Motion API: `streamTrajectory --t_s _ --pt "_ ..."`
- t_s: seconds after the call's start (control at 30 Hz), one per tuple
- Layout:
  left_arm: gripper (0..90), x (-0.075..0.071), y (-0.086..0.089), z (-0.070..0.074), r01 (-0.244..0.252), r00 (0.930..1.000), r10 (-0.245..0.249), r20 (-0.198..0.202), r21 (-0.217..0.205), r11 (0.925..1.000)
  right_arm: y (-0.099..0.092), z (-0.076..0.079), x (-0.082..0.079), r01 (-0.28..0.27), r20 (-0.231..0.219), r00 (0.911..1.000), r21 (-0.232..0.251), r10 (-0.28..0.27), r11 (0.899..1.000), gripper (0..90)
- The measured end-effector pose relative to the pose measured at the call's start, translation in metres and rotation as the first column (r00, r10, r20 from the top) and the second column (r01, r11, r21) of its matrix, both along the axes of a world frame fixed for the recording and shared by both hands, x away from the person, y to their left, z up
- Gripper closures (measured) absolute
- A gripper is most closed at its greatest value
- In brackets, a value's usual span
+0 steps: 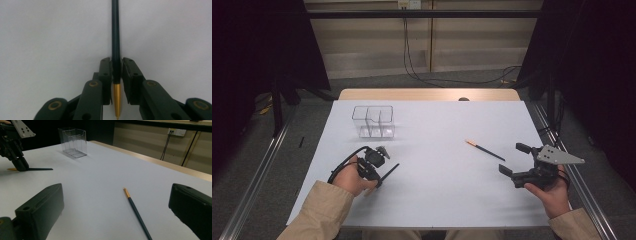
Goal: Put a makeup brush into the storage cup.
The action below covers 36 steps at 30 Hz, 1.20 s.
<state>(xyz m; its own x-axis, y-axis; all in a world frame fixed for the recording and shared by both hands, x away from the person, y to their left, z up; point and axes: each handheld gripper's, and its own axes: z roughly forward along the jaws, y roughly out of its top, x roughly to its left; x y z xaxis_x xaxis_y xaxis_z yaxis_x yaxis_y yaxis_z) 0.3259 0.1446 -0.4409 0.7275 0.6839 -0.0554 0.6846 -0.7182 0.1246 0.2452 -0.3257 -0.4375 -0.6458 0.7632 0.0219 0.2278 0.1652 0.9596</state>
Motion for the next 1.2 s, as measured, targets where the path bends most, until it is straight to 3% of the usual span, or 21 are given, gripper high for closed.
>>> streamTrajectory --t_s 0.13,0.33,0.5,0.7,1.03,1.2 --pt "83.2 0.001 -0.004 0.0 0.008 0.9999 -0.008 -0.009 0.028 0.9996 0.0 0.0 0.0 -0.001 0.001 1.0 -0.001 0.001 1.0 0.0" --pt "83.5 0.001 -0.003 0.0 0.032 0.9995 -0.032 -0.009 0.016 0.9994 -0.001 -0.001 0.0 -0.004 -0.007 1.0 0.001 0.004 1.0 0.0" --pt "83.5 0.005 0.0 0.002 0.037 0.999 -0.038 -0.024 -0.019 0.9991 0.0 0.0 0.0 -0.01 -0.014 0.9998 -0.004 0.01 1.0 0.0" --pt "83.5 0.008 0.001 0.009 0.065 0.9978 -0.066 -0.013 -0.067 0.9957 0.001 0.0 0.002 -0.019 -0.028 0.9994 0.005 0.019 1.0 0.0" --pt "83.4 0.017 -0.009 0.02 0.12 0.9928 -0.12 0.01 -0.096 0.9881 0.008 0.002 0.008 -0.047 -0.075 0.9962 -0.02 0.045 0.999 0.0" --pt "83.4 0.021 -0.017 0.026 0.14 0.9901 -0.138 0.024 -0.115 0.9834 0.01 0.004 0.013 -0.064 -0.102 0.9927 -0.006 0.063 0.998 0.0"
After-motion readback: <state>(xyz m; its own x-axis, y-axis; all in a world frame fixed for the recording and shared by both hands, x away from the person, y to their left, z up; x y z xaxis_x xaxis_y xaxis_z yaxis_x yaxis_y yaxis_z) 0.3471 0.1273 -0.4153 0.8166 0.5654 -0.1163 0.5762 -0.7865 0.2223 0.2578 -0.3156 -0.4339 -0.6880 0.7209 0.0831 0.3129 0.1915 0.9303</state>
